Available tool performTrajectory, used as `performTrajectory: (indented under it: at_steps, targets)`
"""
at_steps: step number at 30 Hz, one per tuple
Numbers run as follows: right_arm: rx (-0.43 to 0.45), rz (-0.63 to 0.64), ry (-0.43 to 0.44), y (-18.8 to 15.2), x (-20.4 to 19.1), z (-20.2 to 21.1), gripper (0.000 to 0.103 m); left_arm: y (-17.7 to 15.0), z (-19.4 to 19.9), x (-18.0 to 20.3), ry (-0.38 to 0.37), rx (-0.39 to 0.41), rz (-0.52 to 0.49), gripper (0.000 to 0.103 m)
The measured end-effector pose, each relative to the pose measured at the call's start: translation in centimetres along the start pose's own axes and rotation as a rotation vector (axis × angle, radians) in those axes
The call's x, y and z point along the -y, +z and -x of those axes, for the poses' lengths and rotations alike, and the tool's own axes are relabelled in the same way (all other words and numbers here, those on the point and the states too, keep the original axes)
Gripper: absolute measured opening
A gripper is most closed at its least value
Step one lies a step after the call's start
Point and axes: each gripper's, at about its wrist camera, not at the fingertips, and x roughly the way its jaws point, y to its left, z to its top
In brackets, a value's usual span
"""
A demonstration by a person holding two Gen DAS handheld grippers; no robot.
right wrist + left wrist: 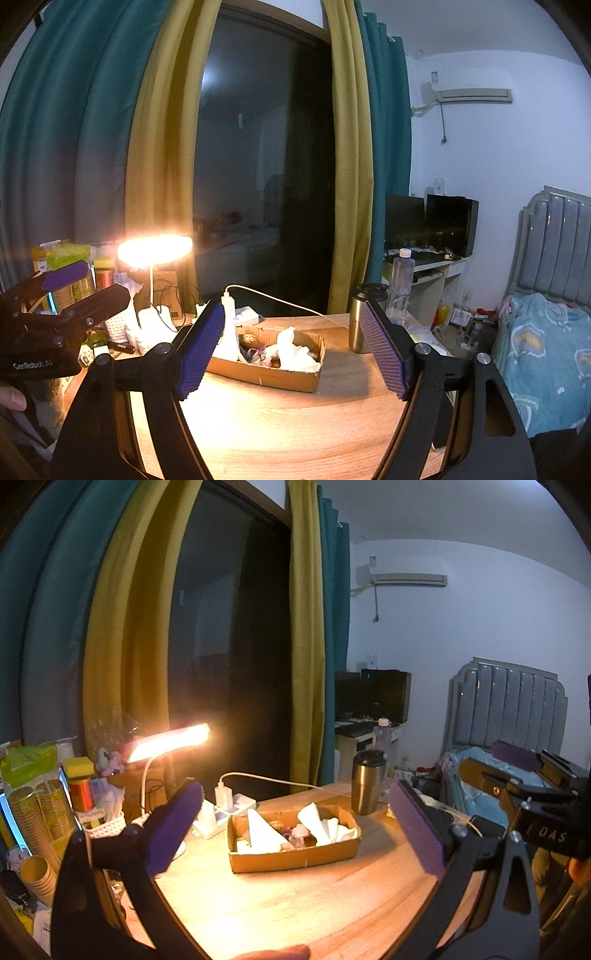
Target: Organize soft objects
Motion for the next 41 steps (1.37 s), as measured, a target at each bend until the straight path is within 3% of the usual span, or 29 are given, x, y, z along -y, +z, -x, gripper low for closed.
performTrajectory:
  at_steps: [33, 41]
  targets:
    - [-0.01, 0.002, 0.003, -0.3, -0.2, 0.2, 0.079, 0.0, -0.2, -0.2, 0.005, 0.003, -0.002, 0.102]
    - [-0.049, 0.021, 0.02, -1.1, 0.2, -1.4, 0.079, -0.9, -2.1, -0.4, 0.009, -0.029, -0.017, 0.102]
